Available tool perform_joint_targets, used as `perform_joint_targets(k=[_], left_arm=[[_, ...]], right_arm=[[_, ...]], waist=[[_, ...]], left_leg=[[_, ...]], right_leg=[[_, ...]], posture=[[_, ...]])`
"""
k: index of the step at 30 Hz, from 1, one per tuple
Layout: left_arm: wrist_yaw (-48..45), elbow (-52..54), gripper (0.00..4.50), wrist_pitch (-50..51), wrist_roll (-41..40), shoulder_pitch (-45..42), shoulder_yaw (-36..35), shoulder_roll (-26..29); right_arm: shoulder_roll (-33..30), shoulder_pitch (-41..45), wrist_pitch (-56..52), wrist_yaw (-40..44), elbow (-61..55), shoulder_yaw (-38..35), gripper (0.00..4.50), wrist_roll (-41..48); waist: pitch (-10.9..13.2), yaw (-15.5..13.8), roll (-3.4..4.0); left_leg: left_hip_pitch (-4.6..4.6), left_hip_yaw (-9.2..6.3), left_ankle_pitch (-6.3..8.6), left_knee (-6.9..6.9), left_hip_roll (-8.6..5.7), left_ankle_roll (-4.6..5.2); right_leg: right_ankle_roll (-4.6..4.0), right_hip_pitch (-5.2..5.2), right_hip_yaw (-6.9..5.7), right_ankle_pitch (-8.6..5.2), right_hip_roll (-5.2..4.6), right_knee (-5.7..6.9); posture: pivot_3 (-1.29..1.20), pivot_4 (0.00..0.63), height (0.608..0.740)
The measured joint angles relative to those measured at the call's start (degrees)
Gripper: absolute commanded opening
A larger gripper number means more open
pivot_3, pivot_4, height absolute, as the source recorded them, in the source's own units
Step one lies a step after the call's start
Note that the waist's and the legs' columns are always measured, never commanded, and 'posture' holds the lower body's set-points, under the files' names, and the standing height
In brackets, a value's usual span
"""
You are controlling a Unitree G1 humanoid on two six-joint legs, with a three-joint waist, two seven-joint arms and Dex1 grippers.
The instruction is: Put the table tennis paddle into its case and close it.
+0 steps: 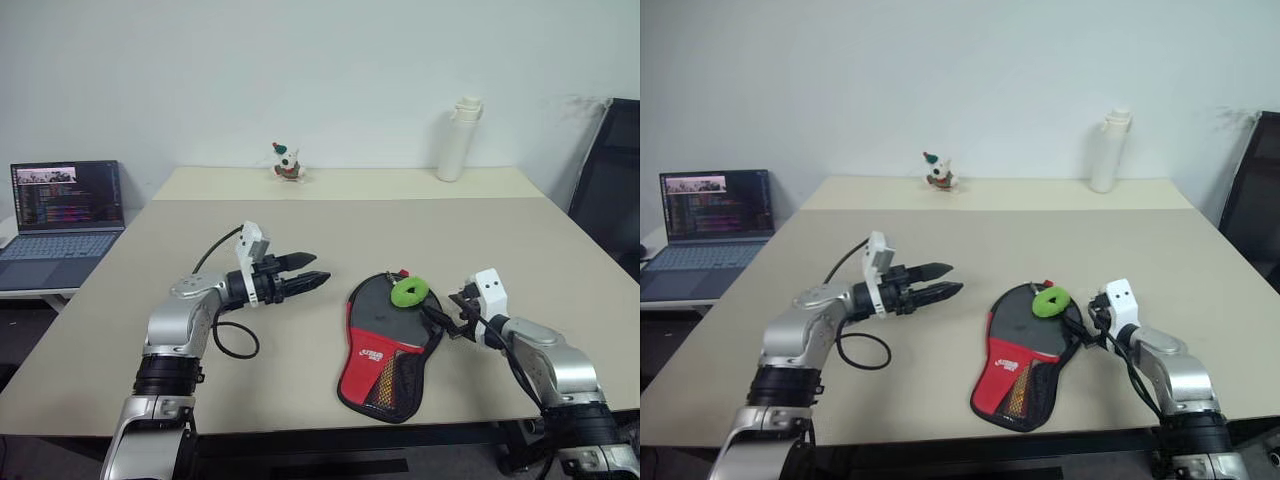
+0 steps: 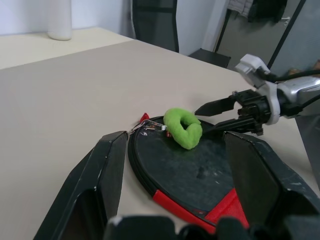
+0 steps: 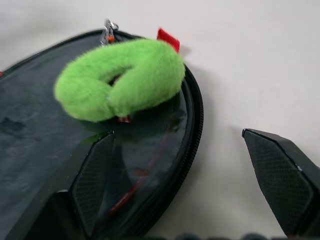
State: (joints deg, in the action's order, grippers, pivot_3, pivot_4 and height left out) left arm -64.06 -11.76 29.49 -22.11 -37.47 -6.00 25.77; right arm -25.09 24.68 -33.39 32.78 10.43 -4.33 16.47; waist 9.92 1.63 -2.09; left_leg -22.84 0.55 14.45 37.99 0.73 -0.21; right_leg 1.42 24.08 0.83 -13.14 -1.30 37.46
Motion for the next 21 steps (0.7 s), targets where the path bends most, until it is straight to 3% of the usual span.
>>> perform_joint_targets(k=[14,21], left_arm=[[0.9,5.2,3.34,3.8,-3.3,4.1,1.2,3.7],[1.0,6.9,3.34,5.2,-4.8,5.9,1.3,5.1]], right_arm=[[1.5,5.4,1.4,5.9,7.5,1.9,0.06,0.3],[3.6,8.4,2.4,9.7,10.8,4.5,0.01,-0.2]], waist=[[0.0,0.8,0.0],[0.0,1.8,0.0]], left_leg=[[0.24,0.12,0.0,-0.03,0.1,0.0],[0.28,0.13,0.0,-0.03,0.17,0.0]], right_leg=[[-0.07,-0.01,0.1,-0.05,0.09,0.25],[-0.09,0.0,0.12,-0.05,0.15,0.3]], posture=[[0.0,0.15,0.74],[0.0,0.15,0.74]])
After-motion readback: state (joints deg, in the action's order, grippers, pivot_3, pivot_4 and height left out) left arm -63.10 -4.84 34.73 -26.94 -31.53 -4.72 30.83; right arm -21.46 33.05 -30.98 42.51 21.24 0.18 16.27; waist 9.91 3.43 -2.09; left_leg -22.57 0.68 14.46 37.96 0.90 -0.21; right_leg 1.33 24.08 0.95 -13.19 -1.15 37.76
